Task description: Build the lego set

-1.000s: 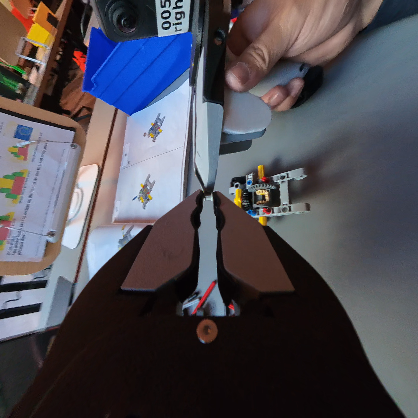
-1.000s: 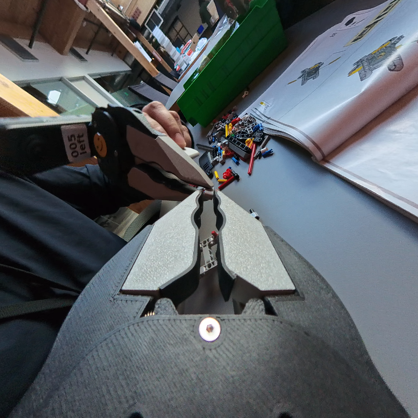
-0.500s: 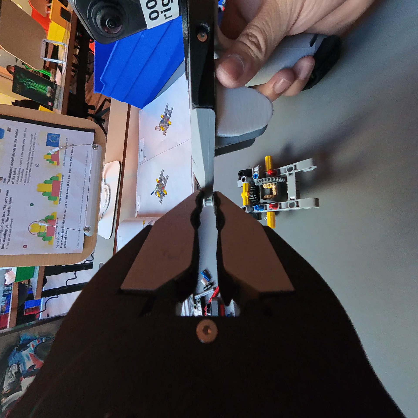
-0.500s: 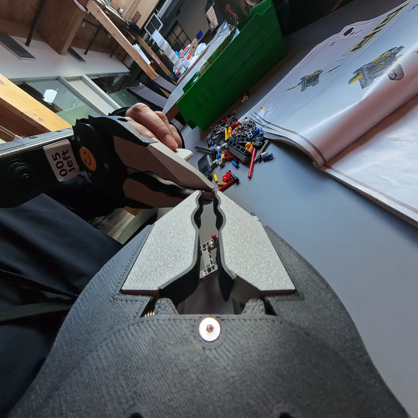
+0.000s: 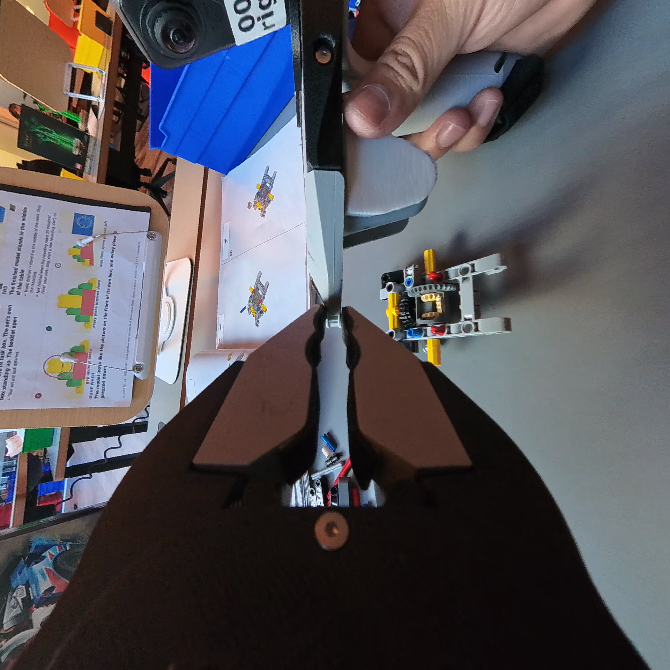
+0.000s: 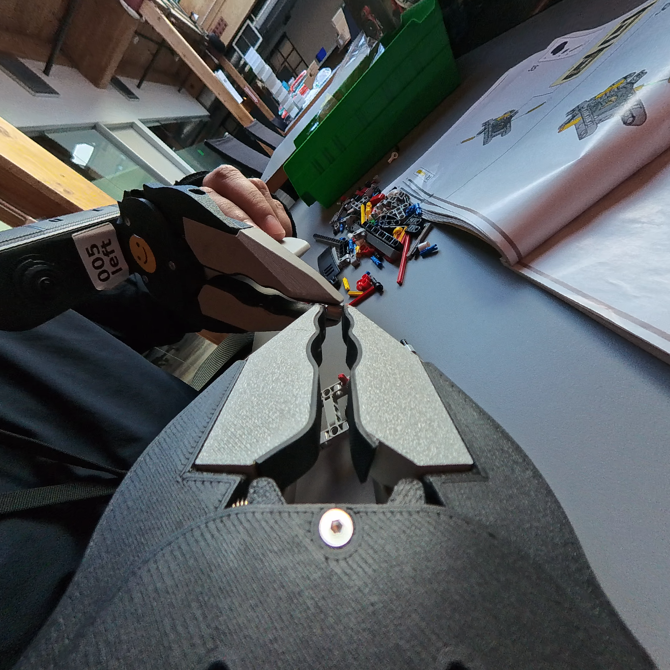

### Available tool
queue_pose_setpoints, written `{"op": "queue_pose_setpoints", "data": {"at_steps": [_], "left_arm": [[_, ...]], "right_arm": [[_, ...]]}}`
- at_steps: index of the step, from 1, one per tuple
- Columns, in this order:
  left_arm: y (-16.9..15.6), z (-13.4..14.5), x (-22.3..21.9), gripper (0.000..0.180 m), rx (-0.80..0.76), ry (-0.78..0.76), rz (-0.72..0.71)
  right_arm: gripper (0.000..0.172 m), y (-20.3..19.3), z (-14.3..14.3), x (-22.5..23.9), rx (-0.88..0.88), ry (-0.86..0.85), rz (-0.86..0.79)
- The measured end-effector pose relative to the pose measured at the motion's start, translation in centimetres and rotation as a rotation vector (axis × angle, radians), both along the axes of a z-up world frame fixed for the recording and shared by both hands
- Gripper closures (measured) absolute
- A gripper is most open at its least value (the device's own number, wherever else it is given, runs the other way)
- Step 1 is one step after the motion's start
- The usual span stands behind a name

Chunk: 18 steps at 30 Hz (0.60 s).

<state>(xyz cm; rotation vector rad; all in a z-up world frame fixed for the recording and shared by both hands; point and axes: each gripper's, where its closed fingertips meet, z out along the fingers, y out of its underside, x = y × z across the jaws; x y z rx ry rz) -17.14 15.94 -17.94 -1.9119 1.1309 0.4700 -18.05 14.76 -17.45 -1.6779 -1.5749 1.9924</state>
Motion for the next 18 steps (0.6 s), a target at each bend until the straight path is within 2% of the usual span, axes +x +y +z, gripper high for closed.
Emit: {"op": "queue_pose_setpoints", "data": {"at_steps": [7, 9, 12, 15, 18], "left_arm": [[-0.5, -0.6, 0.0, 0.175, -0.048, -0.005, -0.014], [-1.1, -1.5, -0.2, 0.175, -0.130, -0.069, -0.007], [-1.9, -2.4, -0.2, 0.175, -0.262, -0.248, 0.011], [-2.8, -3.3, -0.4, 0.175, -0.409, -0.388, 0.027], [-3.6, -4.1, -0.2, 0.175, -0.540, -0.468, 0.030]], "right_arm": [[0.165, -0.2, -0.5, 0.2, 0.051, -0.012, 0.015], [0.154, 0.5, -0.5, 0.5, 0.121, 0.003, 0.004], [0.130, 0.2, -0.1, 1.9, 0.258, 0.051, 0.067], [0.100, 0.3, -3.0, 2.4, 0.501, -0.034, 0.095], [0.100, -0.9, -5.0, 2.8, 0.639, -0.078, 0.169]]}}
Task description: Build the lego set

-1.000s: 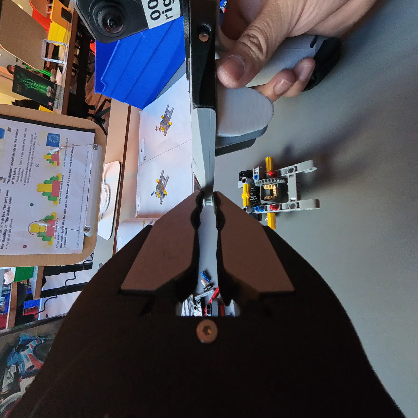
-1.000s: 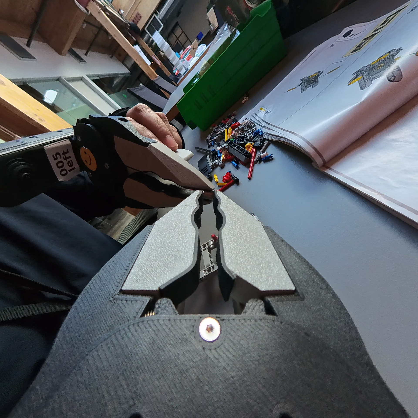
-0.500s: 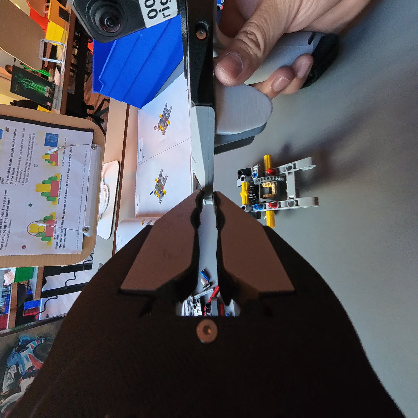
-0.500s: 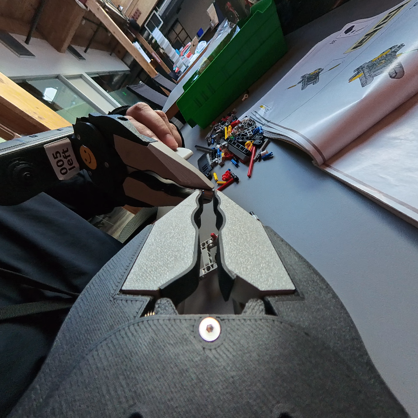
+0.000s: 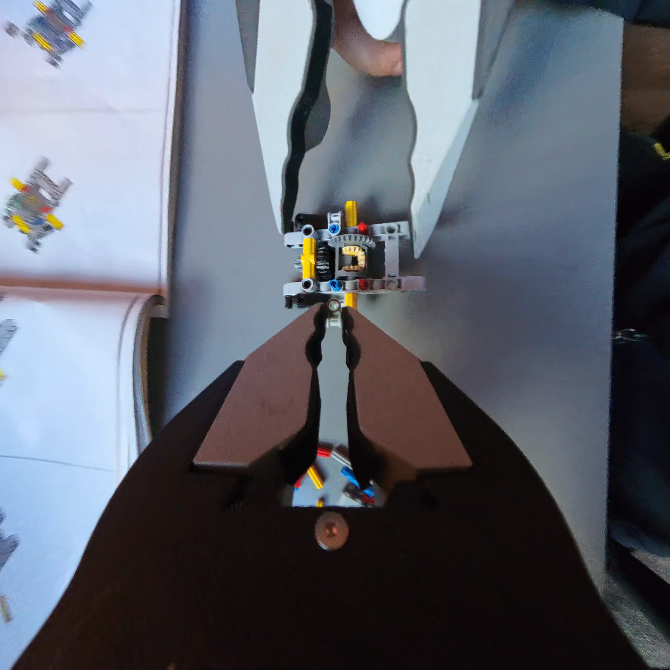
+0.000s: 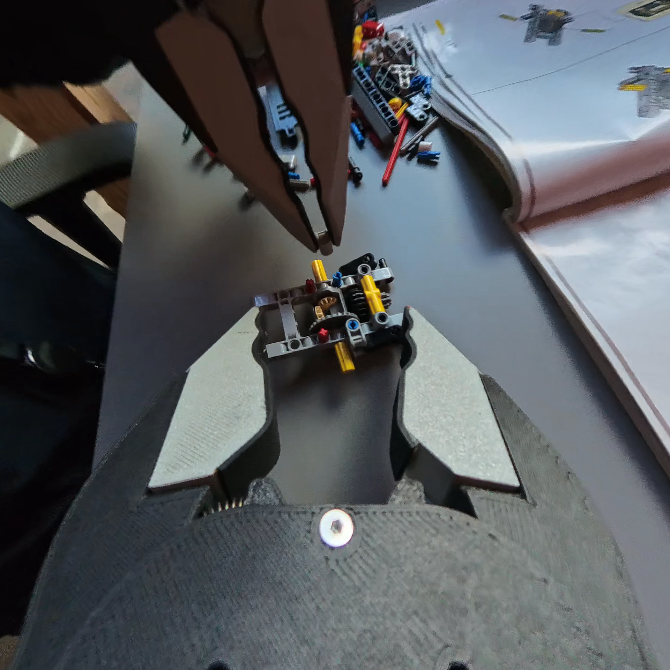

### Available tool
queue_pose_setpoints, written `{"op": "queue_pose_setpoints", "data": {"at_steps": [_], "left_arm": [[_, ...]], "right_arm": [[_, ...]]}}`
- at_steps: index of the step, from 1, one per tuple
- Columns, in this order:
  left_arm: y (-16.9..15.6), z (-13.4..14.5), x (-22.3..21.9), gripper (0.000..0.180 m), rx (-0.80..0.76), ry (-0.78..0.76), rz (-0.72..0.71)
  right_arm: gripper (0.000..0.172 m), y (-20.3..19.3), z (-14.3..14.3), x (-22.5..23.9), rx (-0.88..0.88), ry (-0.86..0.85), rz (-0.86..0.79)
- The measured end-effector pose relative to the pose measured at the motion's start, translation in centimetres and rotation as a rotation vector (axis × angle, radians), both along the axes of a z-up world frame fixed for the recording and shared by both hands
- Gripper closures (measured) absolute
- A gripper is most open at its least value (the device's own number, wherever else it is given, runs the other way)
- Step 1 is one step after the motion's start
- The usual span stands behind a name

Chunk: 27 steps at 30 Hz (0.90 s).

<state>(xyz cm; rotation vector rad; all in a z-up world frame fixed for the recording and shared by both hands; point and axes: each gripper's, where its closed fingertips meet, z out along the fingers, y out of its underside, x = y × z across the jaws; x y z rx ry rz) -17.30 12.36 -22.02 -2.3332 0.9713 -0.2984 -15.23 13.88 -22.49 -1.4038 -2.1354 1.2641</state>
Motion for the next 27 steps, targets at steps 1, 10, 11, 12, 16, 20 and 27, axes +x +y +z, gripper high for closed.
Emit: {"op": "queue_pose_setpoints", "data": {"at_steps": [1, 10, 11, 12, 16, 20, 27], "left_arm": [[0.0, 0.0, 0.1, 0.175, -0.012, -0.019, -0.002], [0.0, -0.6, 0.6, 0.175, -0.068, -0.050, -0.048], [0.0, -0.6, 0.6, 0.175, -0.075, -0.061, -0.047], [0.1, -0.6, 0.6, 0.175, -0.079, -0.072, -0.043], [0.2, -0.4, 0.6, 0.175, -0.092, -0.094, -0.043], [0.3, -0.6, 0.6, 0.175, -0.097, -0.077, -0.049], [0.2, -0.5, 1.0, 0.175, -0.115, -0.070, -0.068]], "right_arm": [[0.101, -0.3, -0.3, -0.1, 0.028, -0.002, 0.011], [0.107, -0.6, -1.4, 0.0, 0.118, -0.025, 0.079], [0.109, -0.6, -1.5, -0.1, 0.129, -0.025, 0.083], [0.109, -0.7, -1.6, -0.2, 0.140, -0.025, 0.087], [0.109, -0.9, -1.7, -0.3, 0.188, -0.002, 0.099], [0.109, -1.0, -1.7, -0.3, 0.270, 0.035, 0.110], [0.109, -1.2, -1.7, -0.4, 0.325, 0.055, 0.117]]}}
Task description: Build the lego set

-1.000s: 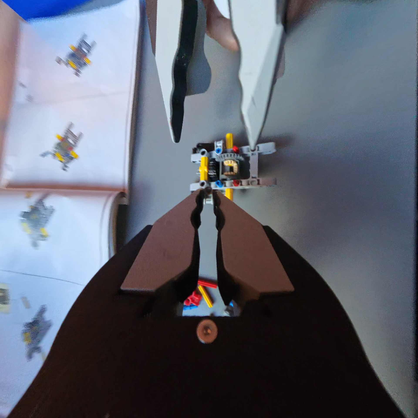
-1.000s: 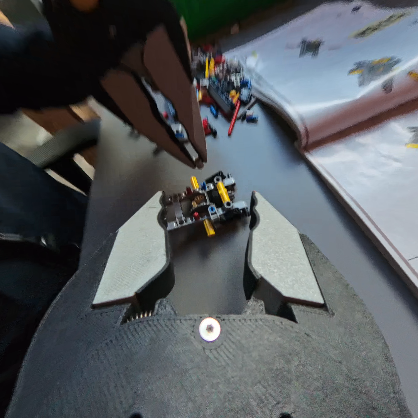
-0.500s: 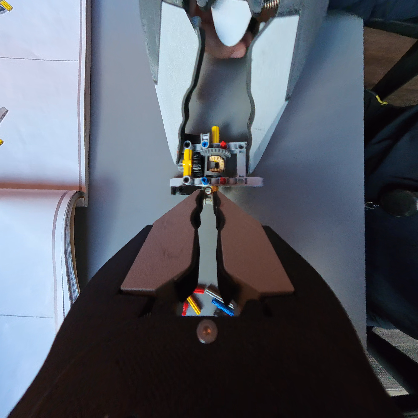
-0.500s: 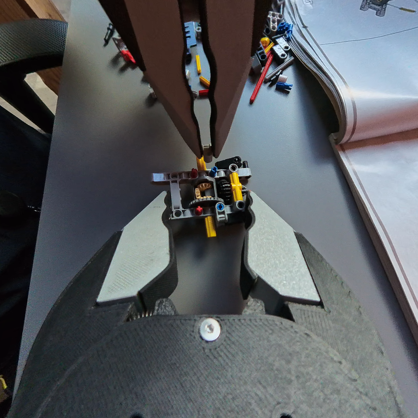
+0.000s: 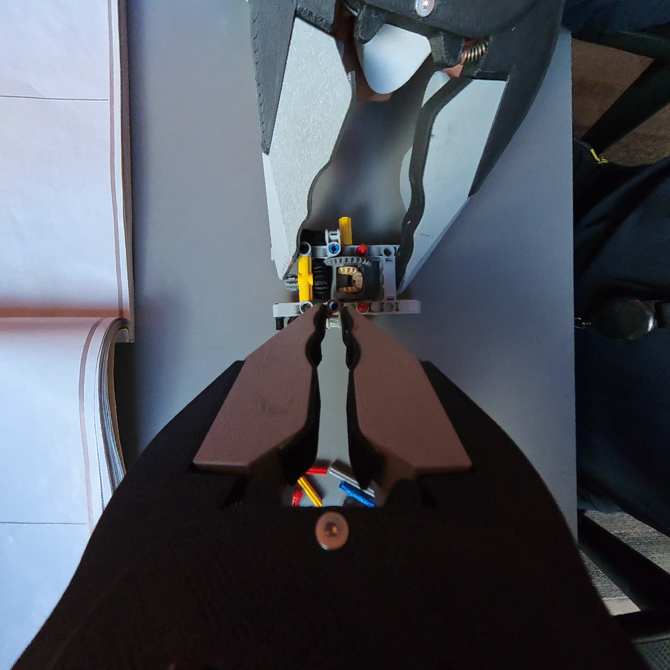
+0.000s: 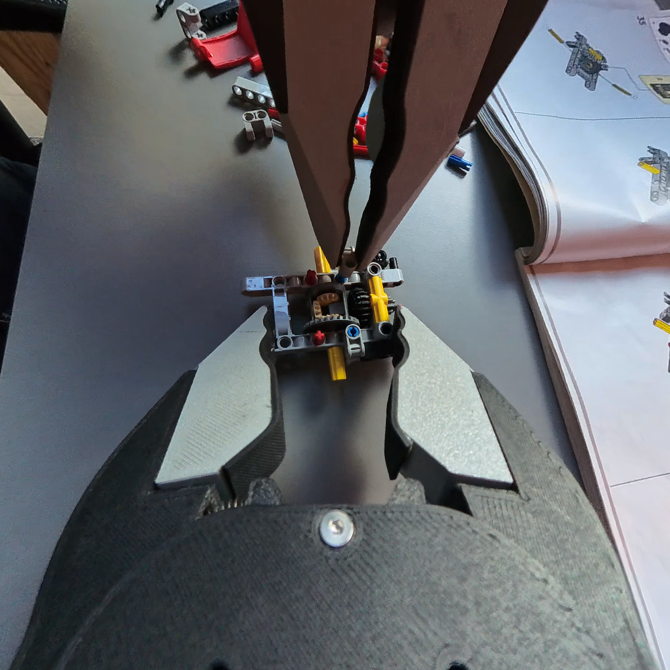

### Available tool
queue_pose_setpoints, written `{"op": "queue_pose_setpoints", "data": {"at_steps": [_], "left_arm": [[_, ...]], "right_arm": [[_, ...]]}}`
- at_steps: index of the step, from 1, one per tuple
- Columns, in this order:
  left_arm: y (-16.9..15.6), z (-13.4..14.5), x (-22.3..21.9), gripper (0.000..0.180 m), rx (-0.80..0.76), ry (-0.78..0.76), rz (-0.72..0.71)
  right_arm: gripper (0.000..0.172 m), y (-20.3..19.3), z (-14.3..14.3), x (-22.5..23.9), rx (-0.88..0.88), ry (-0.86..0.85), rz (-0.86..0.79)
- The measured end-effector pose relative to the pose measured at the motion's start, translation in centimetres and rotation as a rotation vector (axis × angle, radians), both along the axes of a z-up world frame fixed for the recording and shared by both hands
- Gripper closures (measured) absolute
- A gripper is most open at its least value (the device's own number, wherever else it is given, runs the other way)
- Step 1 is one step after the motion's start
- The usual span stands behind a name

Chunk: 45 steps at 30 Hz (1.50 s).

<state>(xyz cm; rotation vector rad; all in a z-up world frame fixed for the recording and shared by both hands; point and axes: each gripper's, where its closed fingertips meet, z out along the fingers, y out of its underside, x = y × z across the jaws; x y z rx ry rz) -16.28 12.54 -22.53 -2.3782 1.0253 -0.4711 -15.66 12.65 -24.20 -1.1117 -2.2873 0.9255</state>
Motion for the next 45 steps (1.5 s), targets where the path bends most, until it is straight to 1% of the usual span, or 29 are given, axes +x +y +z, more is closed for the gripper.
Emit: {"op": "queue_pose_setpoints", "data": {"at_steps": [6, 13, 19, 24, 28, 32, 36, 41, 43, 45], "left_arm": [[-0.21, -0.06, 0.02, 0.175, -0.028, 0.015, 0.004], [-0.28, -0.11, 0.03, 0.175, -0.016, 0.076, -0.014], [-0.33, -0.18, 0.06, 0.175, -0.032, 0.056, -0.010], [-0.31, -0.18, 0.07, 0.175, -0.028, 0.077, -0.024], [-0.25, -0.21, 0.08, 0.175, -0.007, 0.121, -0.025], [-0.29, -0.27, 0.00, 0.175, 0.049, 0.277, -0.076], [-0.18, -0.28, -0.05, 0.175, 0.054, 0.283, -0.073], [-0.13, -0.26, -0.12, 0.175, 0.135, 0.409, -0.101], [-0.17, -0.26, -0.09, 0.175, 0.136, 0.419, -0.113], [-0.25, -0.25, 0.00, 0.175, 0.099, 0.350, -0.101]], "right_arm": [[0.109, -0.16, -0.01, 0.05, 0.008, 0.002, 0.008], [0.109, -0.20, -0.02, 0.06, 0.009, 0.000, 0.004], [0.109, -0.22, -0.04, 0.07, 0.020, 0.003, 0.004], [0.109, -0.22, -0.05, 0.07, 0.015, -0.003, -0.003], [0.109, -0.22, -0.06, 0.08, 0.016, -0.005, -0.006], [0.109, -0.22, -0.06, 0.07, 0.029, 0.004, -0.001], [0.109, -0.16, -0.06, 0.06, 0.018, 0.000, -0.010], [0.109, -0.15, -0.06, 0.04, 0.016, 0.003, -0.011], [0.109, -0.16, -0.05, 0.04, 0.024, 0.006, -0.009], [0.109, -0.18, -0.05, 0.04, 0.030, 0.011, -0.007]]}}
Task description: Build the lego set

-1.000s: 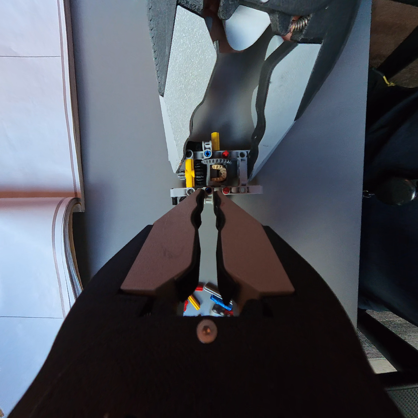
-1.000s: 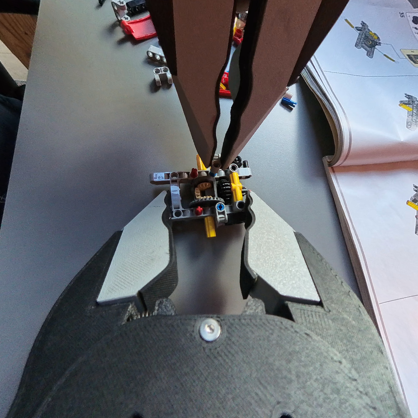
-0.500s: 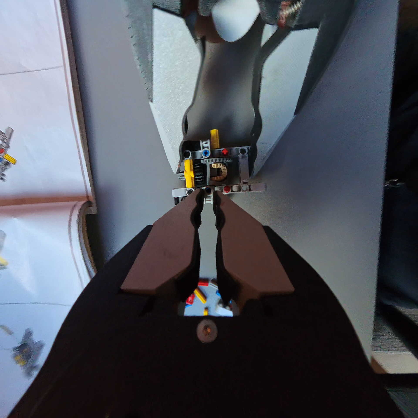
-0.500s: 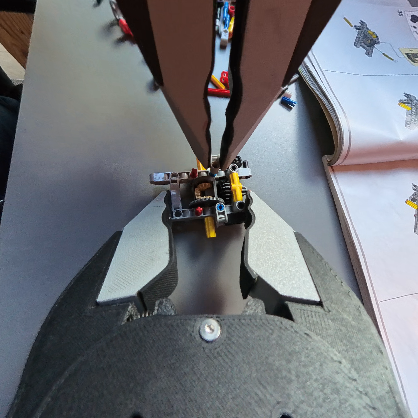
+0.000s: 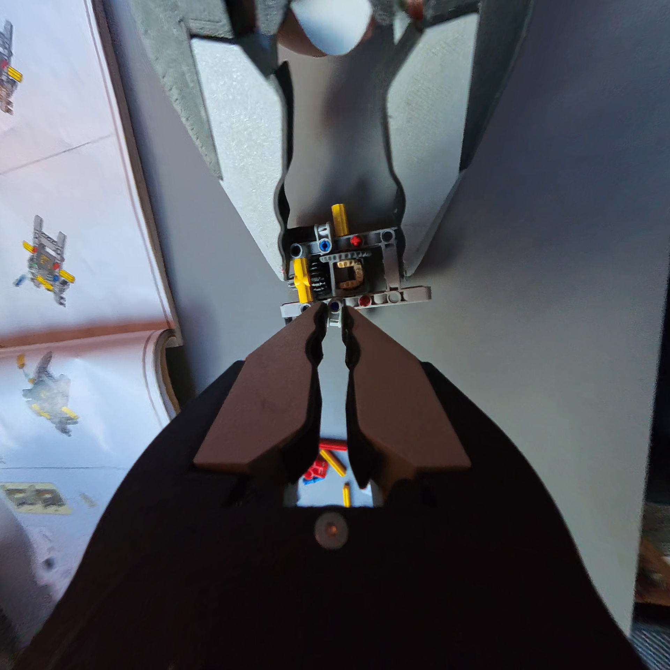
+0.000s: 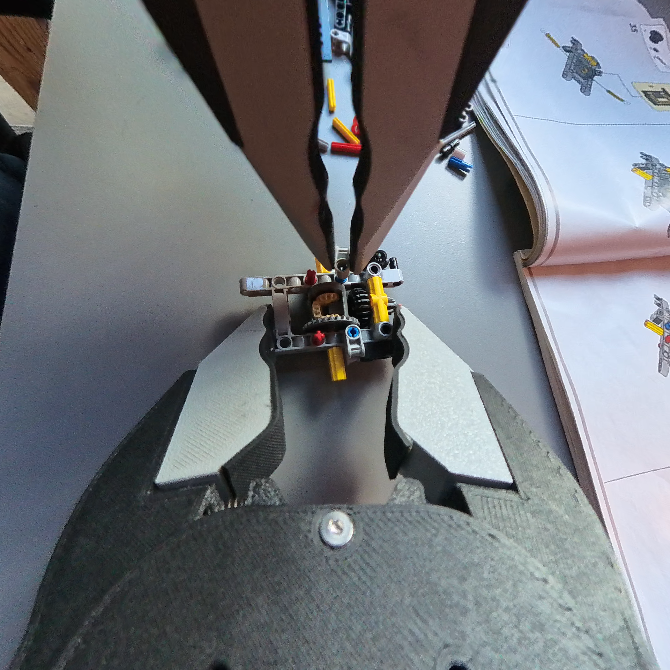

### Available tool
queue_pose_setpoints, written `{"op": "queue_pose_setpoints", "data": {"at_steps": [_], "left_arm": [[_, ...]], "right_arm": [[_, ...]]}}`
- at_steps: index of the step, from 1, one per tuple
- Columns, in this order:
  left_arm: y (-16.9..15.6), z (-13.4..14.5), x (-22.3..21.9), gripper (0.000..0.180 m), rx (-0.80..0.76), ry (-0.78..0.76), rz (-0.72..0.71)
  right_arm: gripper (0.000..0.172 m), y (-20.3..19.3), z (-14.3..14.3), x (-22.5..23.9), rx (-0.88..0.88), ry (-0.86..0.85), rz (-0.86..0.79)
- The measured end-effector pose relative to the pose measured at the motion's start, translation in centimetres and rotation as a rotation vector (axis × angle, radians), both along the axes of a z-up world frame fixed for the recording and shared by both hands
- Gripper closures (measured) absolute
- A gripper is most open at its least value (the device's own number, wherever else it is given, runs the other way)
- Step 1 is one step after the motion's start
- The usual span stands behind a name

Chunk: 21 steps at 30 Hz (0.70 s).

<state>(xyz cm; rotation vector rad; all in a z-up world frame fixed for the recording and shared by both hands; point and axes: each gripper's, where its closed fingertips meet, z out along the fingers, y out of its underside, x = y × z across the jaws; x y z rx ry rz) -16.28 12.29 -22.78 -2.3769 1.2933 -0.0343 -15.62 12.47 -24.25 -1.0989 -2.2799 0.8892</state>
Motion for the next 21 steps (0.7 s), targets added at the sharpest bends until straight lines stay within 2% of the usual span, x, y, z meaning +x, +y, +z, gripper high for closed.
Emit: {"op": "queue_pose_setpoints", "data": {"at_steps": [4, 7, 13, 18, 21], "left_arm": [[-0.11, 0.03, 0.05, 0.175, -0.116, -0.247, 0.058], [-0.15, 0.06, 0.03, 0.175, -0.152, -0.360, 0.081], [-0.13, 0.03, -0.01, 0.175, -0.117, -0.341, 0.072], [-0.30, -0.37, -0.07, 0.175, -0.186, -0.511, 0.137], [-0.30, -0.42, -0.06, 0.175, -0.180, -0.492, 0.161]], "right_arm": [[0.109, -0.06, 0.01, -0.03, -0.011, -0.001, -0.001], [0.109, -0.07, 0.03, -0.07, -0.015, 0.001, -0.001], [0.109, -0.07, 0.03, -0.08, -0.036, -0.007, -0.001], [0.109, -0.07, 0.03, -0.15, -0.024, 0.001, -0.003], [0.109, -0.07, 0.02, -0.15, -0.021, 0.001, -0.004]]}}
